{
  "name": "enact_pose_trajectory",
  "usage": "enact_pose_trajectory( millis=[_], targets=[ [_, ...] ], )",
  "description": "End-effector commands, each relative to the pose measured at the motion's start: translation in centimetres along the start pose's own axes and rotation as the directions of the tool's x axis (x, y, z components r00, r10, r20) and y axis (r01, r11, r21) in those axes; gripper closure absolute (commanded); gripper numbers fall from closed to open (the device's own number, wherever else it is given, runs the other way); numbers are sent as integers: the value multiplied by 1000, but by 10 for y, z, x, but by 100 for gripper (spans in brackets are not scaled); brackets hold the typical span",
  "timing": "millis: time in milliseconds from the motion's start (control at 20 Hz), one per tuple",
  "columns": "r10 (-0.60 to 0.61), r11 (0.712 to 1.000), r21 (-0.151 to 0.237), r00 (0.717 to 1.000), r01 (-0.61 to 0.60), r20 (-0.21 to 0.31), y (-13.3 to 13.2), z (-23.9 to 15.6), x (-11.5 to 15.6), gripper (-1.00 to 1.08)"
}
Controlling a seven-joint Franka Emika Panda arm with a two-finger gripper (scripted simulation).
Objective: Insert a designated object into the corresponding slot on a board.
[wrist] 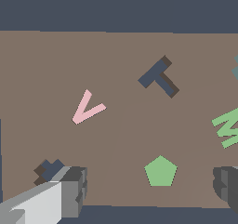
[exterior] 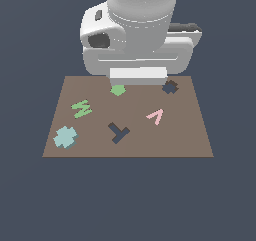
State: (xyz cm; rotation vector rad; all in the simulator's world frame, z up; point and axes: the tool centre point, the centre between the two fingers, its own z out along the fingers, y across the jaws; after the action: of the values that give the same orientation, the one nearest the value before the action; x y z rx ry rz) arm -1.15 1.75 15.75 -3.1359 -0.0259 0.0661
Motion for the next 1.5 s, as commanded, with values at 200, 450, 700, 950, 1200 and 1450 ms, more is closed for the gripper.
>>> enact_pose_trajectory(
  millis=[200,450,700,950,1200,1450],
  targets=[
    [-7,1000,0,1000,7,0,3,1,0,-92],
    [-35,999,-1,999,35,-2,13,6,2,-92],
    [-85,996,-3,996,85,-5,31,14,5,-92],
    [-157,988,-6,988,157,-9,57,27,12,-92],
    [-248,969,-10,969,248,-14,90,43,24,-92],
    [-344,939,-14,939,344,-20,124,59,41,-92]
  ],
)
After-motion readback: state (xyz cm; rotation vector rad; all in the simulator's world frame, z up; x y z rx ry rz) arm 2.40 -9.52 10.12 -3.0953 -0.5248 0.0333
